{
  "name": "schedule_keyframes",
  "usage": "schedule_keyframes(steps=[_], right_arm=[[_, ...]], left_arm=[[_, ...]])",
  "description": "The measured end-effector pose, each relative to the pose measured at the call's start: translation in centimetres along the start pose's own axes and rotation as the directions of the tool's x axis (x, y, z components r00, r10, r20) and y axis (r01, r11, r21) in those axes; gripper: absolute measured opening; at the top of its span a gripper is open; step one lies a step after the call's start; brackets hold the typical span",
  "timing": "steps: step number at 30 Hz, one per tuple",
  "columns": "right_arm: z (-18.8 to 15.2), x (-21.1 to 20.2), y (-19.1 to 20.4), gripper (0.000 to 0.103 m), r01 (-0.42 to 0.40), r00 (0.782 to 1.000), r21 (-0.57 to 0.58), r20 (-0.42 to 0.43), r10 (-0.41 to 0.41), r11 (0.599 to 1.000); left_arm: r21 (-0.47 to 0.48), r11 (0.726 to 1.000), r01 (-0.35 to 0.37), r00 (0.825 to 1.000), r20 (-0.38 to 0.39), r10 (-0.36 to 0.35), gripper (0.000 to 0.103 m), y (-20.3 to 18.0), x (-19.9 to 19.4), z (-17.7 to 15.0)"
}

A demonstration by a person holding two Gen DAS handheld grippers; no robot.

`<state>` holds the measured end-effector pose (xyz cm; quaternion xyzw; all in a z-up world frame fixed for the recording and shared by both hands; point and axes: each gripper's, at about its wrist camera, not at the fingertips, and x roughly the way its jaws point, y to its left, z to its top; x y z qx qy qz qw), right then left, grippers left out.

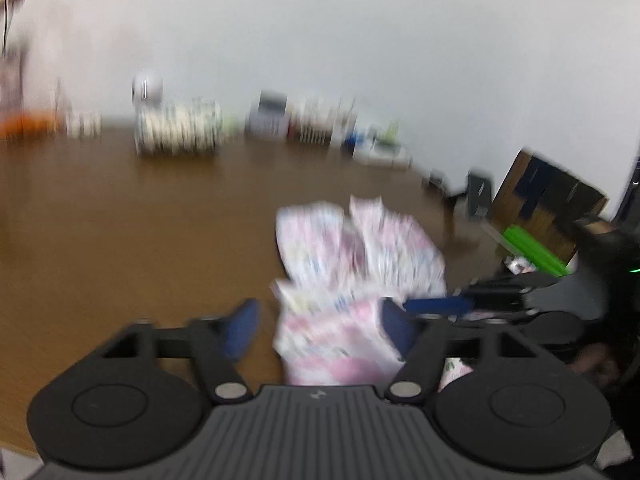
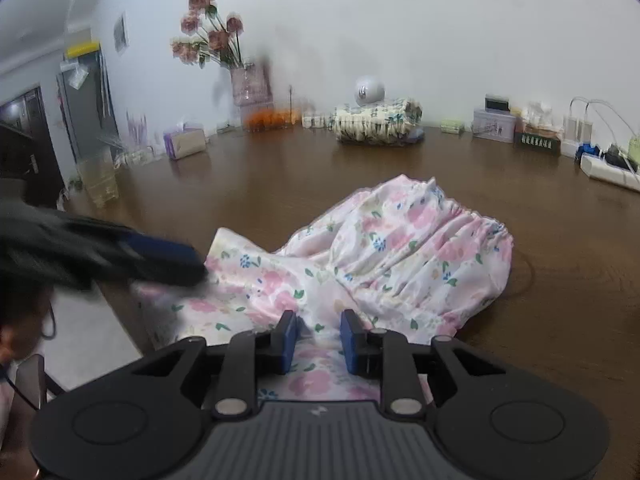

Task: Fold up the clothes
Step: 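Grasp the folded garment's edge with both grippers and fold it again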

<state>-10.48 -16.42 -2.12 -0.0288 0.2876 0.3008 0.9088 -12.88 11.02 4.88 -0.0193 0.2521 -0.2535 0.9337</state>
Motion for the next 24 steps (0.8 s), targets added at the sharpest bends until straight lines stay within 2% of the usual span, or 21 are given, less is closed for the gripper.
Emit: schedule_keyframes(steps=[2, 4, 6, 8, 13, 15, 17, 18, 19, 21, 22, 24], right_arm=[[-0.1, 0.2, -0.1, 0.023, -0.020, 1.000, -0.042, -0.003, 0.020, 0.999], [-0.2, 0.4, -0.5, 0.023, -0.053, 0.999, -0.083, -0.006, 0.053, 0.995], [-0.3, 0.3, -1.2, 0.023, -0.103, 0.995, -0.096, -0.014, 0.102, 0.990], [-0.5, -0.2, -1.9, 0.023, -0.158, 0.987, -0.090, -0.023, 0.156, 0.983], [-0.6, -0.8, -2.7, 0.023, -0.238, 0.970, -0.027, -0.058, 0.236, 0.971], [-0.5, -1.0, -2.5, 0.023, -0.253, 0.965, -0.023, -0.074, 0.251, 0.967], [-0.7, -1.3, -2.4, 0.023, -0.264, 0.962, -0.008, -0.081, 0.262, 0.965], [-0.8, -1.4, -2.4, 0.023, -0.268, 0.960, 0.003, -0.080, 0.268, 0.963], [-0.9, -1.5, -2.4, 0.023, -0.273, 0.959, 0.014, -0.079, 0.273, 0.962], [-1.2, -1.7, -2.4, 0.023, -0.278, 0.957, 0.044, -0.074, 0.281, 0.960], [-1.2, -1.9, -2.3, 0.023, -0.278, 0.957, 0.055, -0.074, 0.282, 0.959], [-1.4, -2.2, -1.9, 0.023, -0.284, 0.955, 0.051, -0.080, 0.287, 0.958]], left_arm=[[0.164, 0.986, -0.005, 1.000, 0.029, 0.001, 0.089, -1.5, -2.0, -0.5], [0.341, 0.940, -0.024, 0.998, 0.059, 0.004, 0.097, -3.9, -2.9, -2.1], [0.518, 0.853, -0.056, 0.993, 0.115, -0.005, 0.101, -6.5, -3.4, -4.8], [0.670, 0.739, -0.064, 0.989, 0.143, -0.044, 0.101, -8.5, -3.0, -7.6], [0.868, 0.488, -0.086, 0.981, 0.159, -0.108, 0.101, -10.8, -0.3, -12.2], [0.895, 0.423, -0.137, 0.968, 0.212, -0.135, 0.100, -10.7, 0.9, -13.0], [0.921, 0.359, -0.150, 0.965, 0.216, -0.151, 0.100, -10.7, 2.0, -13.4], [0.934, 0.331, -0.133, 0.969, 0.193, -0.153, 0.095, -10.8, 2.6, -13.5], [0.945, 0.310, -0.108, 0.975, 0.161, -0.152, 0.090, -10.9, 3.0, -13.3], [0.953, 0.296, -0.070, 0.981, 0.118, -0.151, 0.078, -11.3, 3.6, -12.6], [0.950, 0.308, -0.056, 0.982, 0.108, -0.157, 0.075, -11.4, 3.5, -12.2], [0.940, 0.340, -0.002, 0.983, 0.064, -0.170, 0.057, -11.4, 3.4, -11.4]])
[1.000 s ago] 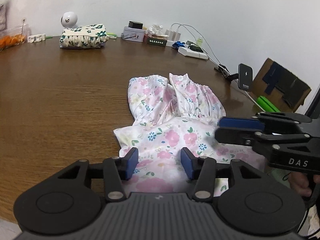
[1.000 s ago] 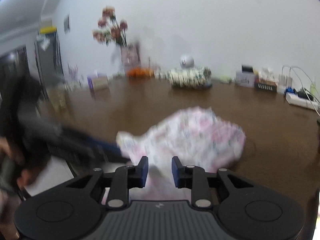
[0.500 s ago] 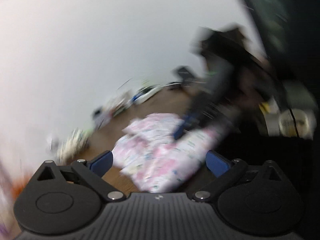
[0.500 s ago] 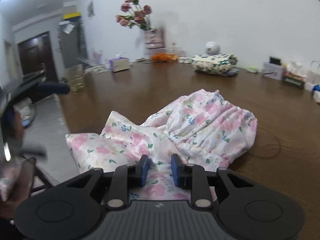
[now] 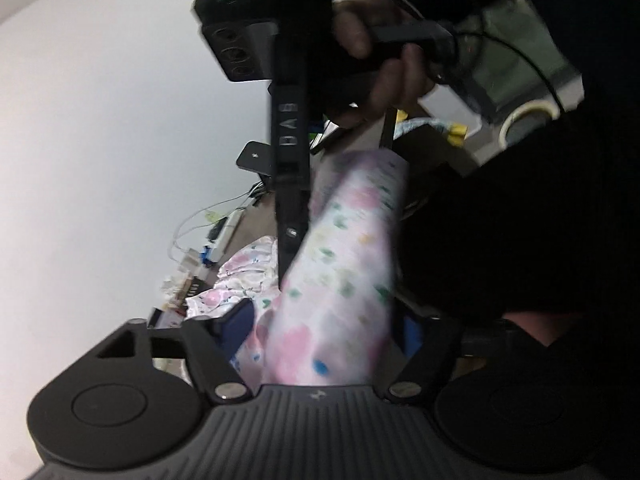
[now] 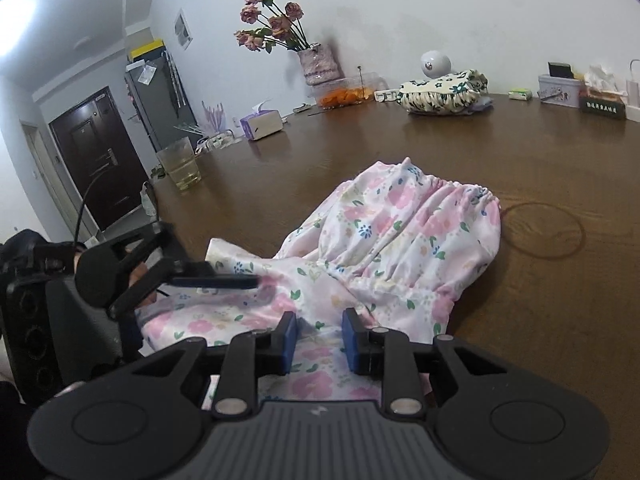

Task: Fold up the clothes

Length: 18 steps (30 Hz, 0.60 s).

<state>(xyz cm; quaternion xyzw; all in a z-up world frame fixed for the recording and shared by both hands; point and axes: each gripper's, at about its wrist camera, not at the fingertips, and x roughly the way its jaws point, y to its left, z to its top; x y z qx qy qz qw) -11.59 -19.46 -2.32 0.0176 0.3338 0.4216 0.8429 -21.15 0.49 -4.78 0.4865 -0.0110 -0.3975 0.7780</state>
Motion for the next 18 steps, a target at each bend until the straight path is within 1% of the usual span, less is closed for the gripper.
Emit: schedule_keyframes(steps=[2, 4, 6, 8, 9, 10, 12, 13, 15, 16, 18], right_arm=[[-0.2, -0.2, 0.5, 0.028, -0.009, 1.000, -0.010, -0.005, 0.009, 1.000], [-0.2, -0.6, 0.9, 0.031, -0.004, 1.000, -0.035, 0.004, 0.004, 0.999], [-0.2, -1.6, 1.7, 0.043, 0.025, 0.999, -0.100, 0.028, -0.022, 0.995], [-0.7, -3.6, 3.4, 0.080, 0.062, 0.994, -0.231, 0.099, -0.040, 0.971], [-1.3, -4.6, 4.4, 0.087, 0.079, 0.990, -0.310, 0.139, -0.037, 0.947], [-2.0, -5.2, 5.1, 0.091, 0.088, 0.988, -0.384, 0.151, -0.032, 0.919], [-3.2, -6.0, 6.4, 0.091, 0.095, 0.990, -0.522, 0.142, -0.023, 0.848], [-3.8, -6.0, 6.8, 0.091, 0.099, 0.991, -0.568, 0.131, -0.030, 0.817], [-4.8, -5.3, 6.9, 0.091, 0.132, 0.990, -0.620, 0.123, -0.070, 0.773], [-5.3, -4.8, 6.9, 0.090, 0.159, 0.986, -0.650, 0.137, -0.091, 0.743], [-6.3, -3.6, 6.9, 0.088, 0.217, 0.976, -0.710, 0.182, -0.123, 0.670]], left_arm=[[-0.038, 0.998, 0.055, 0.998, -0.033, -0.056, 0.049, 0.7, 0.5, 0.1], [-0.076, 0.993, 0.086, 0.995, -0.042, -0.090, 0.047, 1.5, 0.8, 0.0], [-0.128, 0.985, 0.116, 0.991, -0.048, -0.123, 0.046, 2.7, 1.0, 0.0], [-0.191, 0.969, 0.154, 0.985, -0.050, -0.166, 0.045, 4.0, 1.2, -0.1], [-0.225, 0.958, 0.175, 0.981, -0.047, -0.190, 0.045, 4.8, 1.3, -0.4], [-0.258, 0.946, 0.194, 0.976, -0.042, -0.211, 0.045, 5.5, 1.3, -0.7], [-0.314, 0.921, 0.230, 0.967, -0.030, -0.252, 0.044, 6.1, 1.5, -0.7], [-0.338, 0.908, 0.246, 0.963, -0.024, -0.270, 0.044, 6.4, 1.7, -0.8], [-0.378, 0.884, 0.276, 0.953, -0.013, -0.303, 0.044, 7.5, 1.8, -1.0], [-0.394, 0.873, 0.288, 0.948, -0.008, -0.317, 0.045, 7.8, 1.6, -1.1], [-0.418, 0.854, 0.310, 0.940, 0.003, -0.340, 0.045, 8.1, 1.4, -1.1]])
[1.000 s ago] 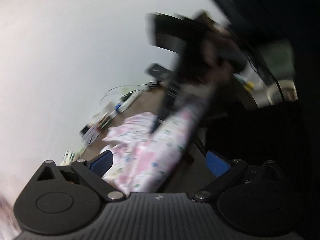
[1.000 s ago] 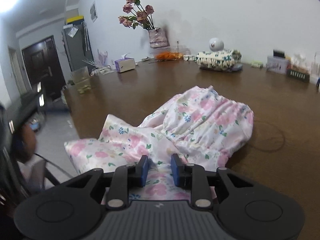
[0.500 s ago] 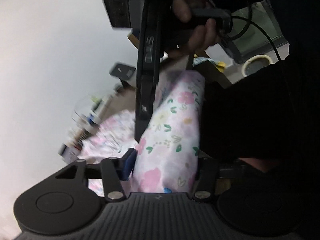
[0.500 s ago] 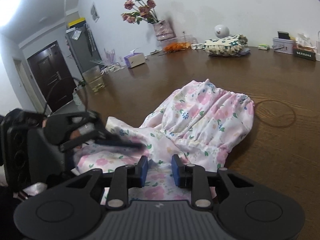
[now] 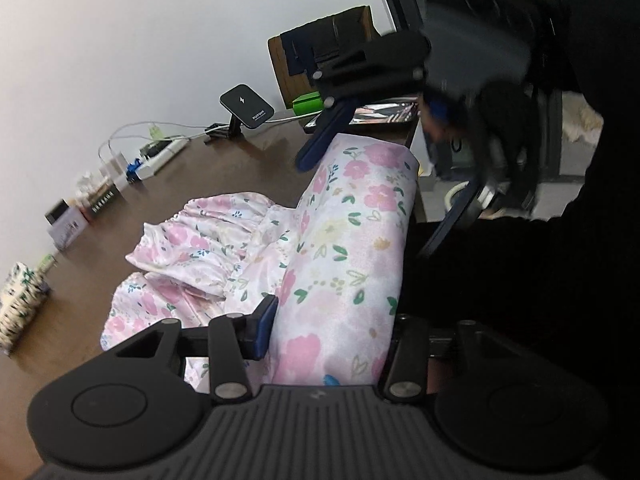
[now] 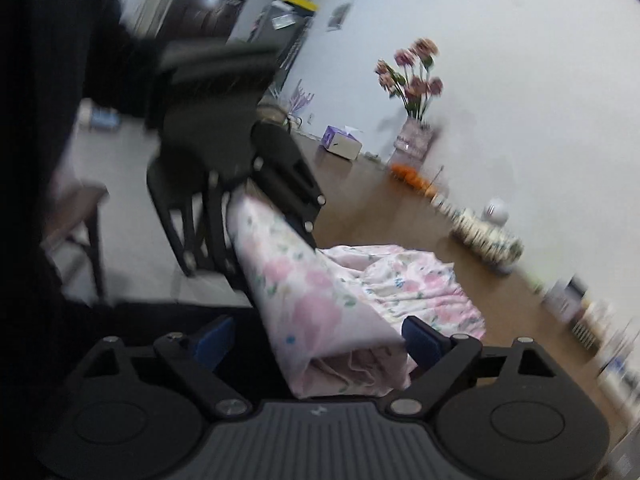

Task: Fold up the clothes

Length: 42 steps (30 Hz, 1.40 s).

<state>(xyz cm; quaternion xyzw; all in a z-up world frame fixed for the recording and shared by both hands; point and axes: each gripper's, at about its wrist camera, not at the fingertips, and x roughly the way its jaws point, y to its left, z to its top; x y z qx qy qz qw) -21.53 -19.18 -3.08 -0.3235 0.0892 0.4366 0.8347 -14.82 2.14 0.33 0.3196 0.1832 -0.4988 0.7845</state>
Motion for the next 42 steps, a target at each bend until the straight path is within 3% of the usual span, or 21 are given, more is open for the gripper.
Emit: schedule_keyframes(steps=[3, 5, 6, 8, 10, 12, 13, 16, 18, 21, 26, 29, 31, 33, 35, 42], right_arm=[[-0.5, 1.6, 0.5, 0.078, 0.034, 0.999, -0.073, 0.014, -0.033, 0.997], [-0.4, 2.5, 0.1, 0.053, -0.010, 1.000, -0.051, -0.015, 0.009, 0.999], [-0.4, 2.7, -0.2, 0.047, -0.046, 0.999, -0.022, -0.030, 0.045, 0.999], [-0.4, 2.2, -0.9, 0.034, -0.114, 0.993, 0.067, -0.021, 0.115, 0.991], [-0.5, 1.4, -2.3, 0.026, -0.198, 0.980, 0.190, 0.014, 0.199, 0.962], [-0.7, 0.5, -4.0, 0.026, -0.302, 0.952, 0.349, 0.069, 0.297, 0.887], [-1.0, 0.3, -4.9, 0.026, -0.337, 0.940, 0.421, 0.098, 0.327, 0.842], [-2.2, 0.4, -7.6, 0.026, -0.399, 0.913, 0.603, 0.193, 0.360, 0.690], [-3.2, 0.6, -9.1, 0.026, -0.420, 0.903, 0.687, 0.249, 0.350, 0.593], [-4.8, 1.3, -10.0, 0.021, -0.413, 0.905, 0.766, 0.282, 0.320, 0.493], [-7.4, 2.2, -10.9, 0.017, -0.399, 0.913, 0.866, 0.345, 0.219, 0.301], [-8.9, 2.5, -11.5, 0.016, -0.422, 0.905, 0.898, 0.411, 0.108, 0.124], [-10.1, 3.2, -11.6, 0.016, -0.403, 0.915, 0.915, 0.402, 0.044, 0.005], [-10.7, 3.8, -11.7, 0.015, -0.363, 0.931, 0.929, 0.364, 0.003, -0.069], [-10.7, 4.5, -11.8, 0.015, -0.309, 0.951, 0.945, 0.309, -0.017, -0.103], [-10.8, 5.3, -11.6, 0.012, -0.290, 0.956, 0.917, 0.262, -0.135, -0.273]], left_arm=[[-0.060, 0.997, 0.043, 0.999, -0.008, -0.044, 0.044, 1.2, -0.1, 0.1], [-0.109, 0.991, 0.072, 0.997, -0.016, -0.074, 0.044, 1.9, -0.3, 0.1], [-0.144, 0.985, 0.094, 0.995, -0.019, -0.098, 0.042, 2.1, -0.6, 0.1], [-0.246, 0.951, 0.188, 0.980, -0.013, -0.197, 0.042, 3.0, -1.3, 0.1], [-0.348, 0.893, 0.286, 0.955, 0.028, -0.295, 0.041, 4.2, -1.9, 0.1], [-0.437, 0.823, 0.364, 0.927, 0.083, -0.366, 0.042, 5.7, -2.5, 0.0], [-0.464, 0.805, 0.370, 0.924, 0.096, -0.369, 0.044, 6.3, -2.7, -0.2], [-0.556, 0.759, 0.338, 0.935, 0.105, -0.339, 0.054, 8.2, -2.6, -0.8], [-0.618, 0.724, 0.305, 0.946, 0.110, -0.305, 0.068, 9.5, -2.5, -1.1], [-0.702, 0.661, 0.265, 0.961, 0.132, -0.245, 0.076, 11.4, -2.8, -1.7], [-0.831, 0.487, 0.271, 0.962, 0.210, -0.176, 0.089, 14.9, -3.8, -3.5], [-0.871, 0.420, 0.256, 0.967, 0.221, -0.130, 0.096, 16.1, -3.4, -4.5], [-0.895, 0.380, 0.232, 0.972, 0.204, -0.114, 0.096, 16.7, -2.2, -4.8], [-0.912, 0.361, 0.196, 0.979, 0.164, -0.119, 0.096, 17.1, -0.9, -4.4], [-0.916, 0.363, 0.172, 0.983, 0.136, -0.124, 0.096, 17.3, 0.2, -3.9], [-0.906, 0.357, 0.228, 0.972, 0.192, -0.134, 0.102, 17.6, 0.4, -4.4]])
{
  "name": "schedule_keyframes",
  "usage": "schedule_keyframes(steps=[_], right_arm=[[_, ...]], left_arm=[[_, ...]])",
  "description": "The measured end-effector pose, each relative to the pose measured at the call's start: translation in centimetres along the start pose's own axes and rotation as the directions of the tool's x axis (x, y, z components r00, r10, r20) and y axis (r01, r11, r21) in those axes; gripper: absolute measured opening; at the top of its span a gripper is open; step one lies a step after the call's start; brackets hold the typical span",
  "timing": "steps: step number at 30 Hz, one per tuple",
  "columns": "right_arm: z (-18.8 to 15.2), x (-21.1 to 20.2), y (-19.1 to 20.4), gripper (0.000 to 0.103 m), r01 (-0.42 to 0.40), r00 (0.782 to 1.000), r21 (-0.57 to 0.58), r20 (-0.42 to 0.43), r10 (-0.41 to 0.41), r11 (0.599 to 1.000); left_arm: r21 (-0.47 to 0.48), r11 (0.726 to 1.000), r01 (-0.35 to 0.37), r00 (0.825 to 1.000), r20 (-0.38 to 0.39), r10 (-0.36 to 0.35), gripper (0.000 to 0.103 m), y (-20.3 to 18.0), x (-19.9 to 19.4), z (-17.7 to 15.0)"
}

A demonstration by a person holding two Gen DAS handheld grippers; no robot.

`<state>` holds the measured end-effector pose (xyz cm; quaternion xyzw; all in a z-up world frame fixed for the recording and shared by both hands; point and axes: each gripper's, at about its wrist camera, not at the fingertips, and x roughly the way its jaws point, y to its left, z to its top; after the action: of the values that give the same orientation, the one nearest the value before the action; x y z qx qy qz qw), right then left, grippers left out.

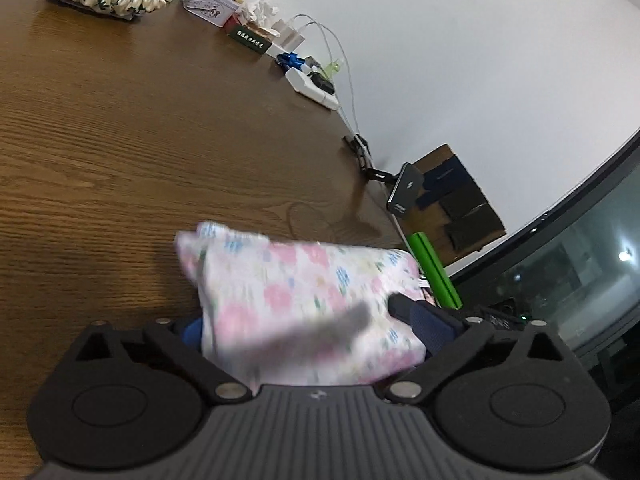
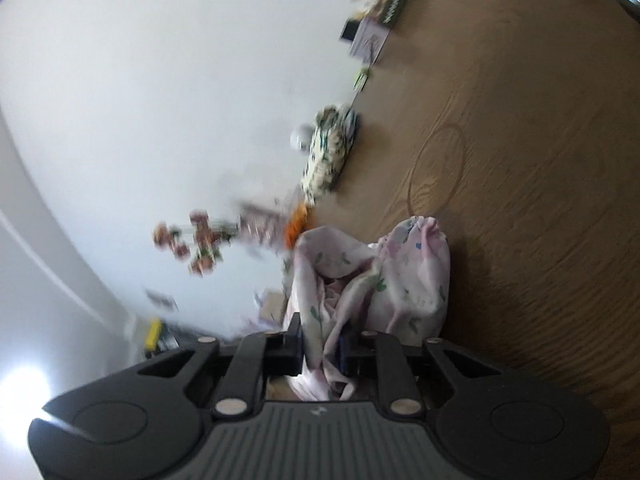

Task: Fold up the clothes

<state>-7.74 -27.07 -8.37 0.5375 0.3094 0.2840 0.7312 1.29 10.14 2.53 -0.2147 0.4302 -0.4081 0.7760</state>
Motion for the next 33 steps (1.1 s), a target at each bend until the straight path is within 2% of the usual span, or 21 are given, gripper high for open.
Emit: schedule_keyframes(steps=[2, 4, 7, 9, 10, 11, 13, 14, 15, 16, 17, 18, 19, 24, 25, 26, 27, 28, 31, 33], right_arm=[[-0.1, 0.0, -0.2, 0.011, 0.013, 0.999, 0.045, 0.030, -0.014, 0.999], [-0.1, 0.3, -0.5, 0.010, 0.009, 0.999, 0.091, 0.039, -0.013, 0.996], [-0.2, 0.6, -1.6, 0.009, -0.035, 0.999, 0.198, 0.042, 0.028, 0.980], [-0.3, 0.7, -2.1, 0.009, -0.060, 0.998, 0.247, 0.043, 0.051, 0.967], [-0.4, 0.7, -2.2, 0.009, -0.060, 0.998, 0.251, 0.042, 0.051, 0.966], [-0.4, 0.5, -1.9, 0.009, -0.050, 0.998, 0.223, 0.039, 0.043, 0.974], [-0.5, 0.0, -1.0, 0.010, -0.026, 0.999, 0.136, 0.038, 0.021, 0.990], [-0.5, -0.2, -0.3, 0.015, -0.010, 0.999, 0.058, 0.036, 0.008, 0.998], [-0.6, -0.6, 0.8, 0.017, 0.018, 0.999, -0.055, 0.042, -0.016, 0.998], [-0.8, -1.0, 2.0, 0.026, 0.054, 0.997, -0.177, 0.058, -0.044, 0.983], [-0.9, -1.3, 2.8, 0.046, 0.079, 0.995, -0.279, 0.074, -0.061, 0.957], [-1.1, -1.6, 3.4, 0.056, 0.092, 0.994, -0.357, 0.085, -0.066, 0.930], [-1.2, -1.8, 3.8, 0.067, 0.100, 0.994, -0.411, 0.089, -0.069, 0.906], [-1.4, -0.9, 3.9, 0.066, 0.123, 0.992, -0.470, 0.041, -0.117, 0.874], [-1.6, -0.7, 4.0, 0.050, 0.133, 0.991, -0.478, 0.041, -0.129, 0.868], [-1.6, -0.6, 4.0, 0.023, 0.147, 0.989, -0.475, 0.045, -0.142, 0.868], [-1.6, -0.3, 4.0, 0.017, 0.162, 0.986, -0.465, 0.050, -0.156, 0.871], [-1.6, -0.1, 4.0, 0.017, 0.177, 0.984, -0.454, 0.056, -0.170, 0.873], [-1.1, 0.3, 3.2, 0.013, 0.195, 0.981, -0.354, 0.066, -0.183, 0.915], [-0.9, 0.3, 2.5, 0.013, 0.194, 0.981, -0.273, 0.082, -0.178, 0.942]], left_arm=[[0.029, 1.000, -0.001, 1.000, 0.028, 0.001, 0.102, -0.3, -0.3, -0.7], [0.077, 0.996, -0.035, 0.998, 0.053, 0.031, 0.102, -0.9, -0.2, -1.4], [0.127, 0.988, -0.086, 0.995, 0.064, 0.079, 0.094, -1.9, 0.6, -2.1], [0.128, 0.987, -0.096, 0.995, 0.041, 0.092, 0.071, -2.2, 1.0, -2.4], [0.128, 0.986, -0.109, 0.994, 0.030, 0.106, 0.064, -2.3, 1.2, -2.5], [0.127, 0.984, -0.124, 0.992, 0.024, 0.122, 0.046, -2.3, 1.2, -2.6], [0.094, 0.990, -0.107, 0.994, 0.022, 0.105, 0.035, -2.0, 1.0, -2.8], [0.079, 0.992, -0.096, 0.995, 0.024, 0.094, 0.027, -1.9, 0.8, -2.8], [0.076, 0.993, -0.091, 0.996, 0.031, 0.089, 0.025, -2.0, 0.6, -2.9], [0.073, 0.994, -0.086, 0.996, 0.037, 0.084, 0.023, -2.0, 0.4, -3.0], [0.070, 0.994, -0.081, 0.996, 0.043, 0.078, 0.021, -2.1, 0.2, -3.1], [0.065, 0.995, -0.076, 0.996, 0.049, 0.073, 0.020, -2.1, 0.0, -3.2], [0.055, 0.996, -0.070, 0.996, 0.055, 0.067, 0.019, -2.0, 0.0, -3.2], [0.023, 0.999, -0.044, 0.996, 0.080, 0.042, 0.017, -2.2, 0.5, -2.4], [0.021, 0.999, -0.044, 0.995, 0.088, 0.042, 0.017, -2.3, 0.6, -2.2], [0.021, 0.998, -0.052, 0.994, 0.098, 0.050, 0.017, -2.5, 0.7, -2.0], [0.016, 0.998, -0.064, 0.992, 0.107, 0.062, 0.017, -2.5, 0.9, -1.9], [0.003, 0.997, -0.080, 0.990, 0.115, 0.079, 0.019, -2.4, 1.1, -1.8], [-0.025, 0.994, -0.107, 0.983, 0.148, 0.109, 0.032, -2.1, 1.5, -1.7], [-0.015, 0.995, -0.103, 0.977, 0.188, 0.104, 0.061, -2.3, 1.5, -2.1]])
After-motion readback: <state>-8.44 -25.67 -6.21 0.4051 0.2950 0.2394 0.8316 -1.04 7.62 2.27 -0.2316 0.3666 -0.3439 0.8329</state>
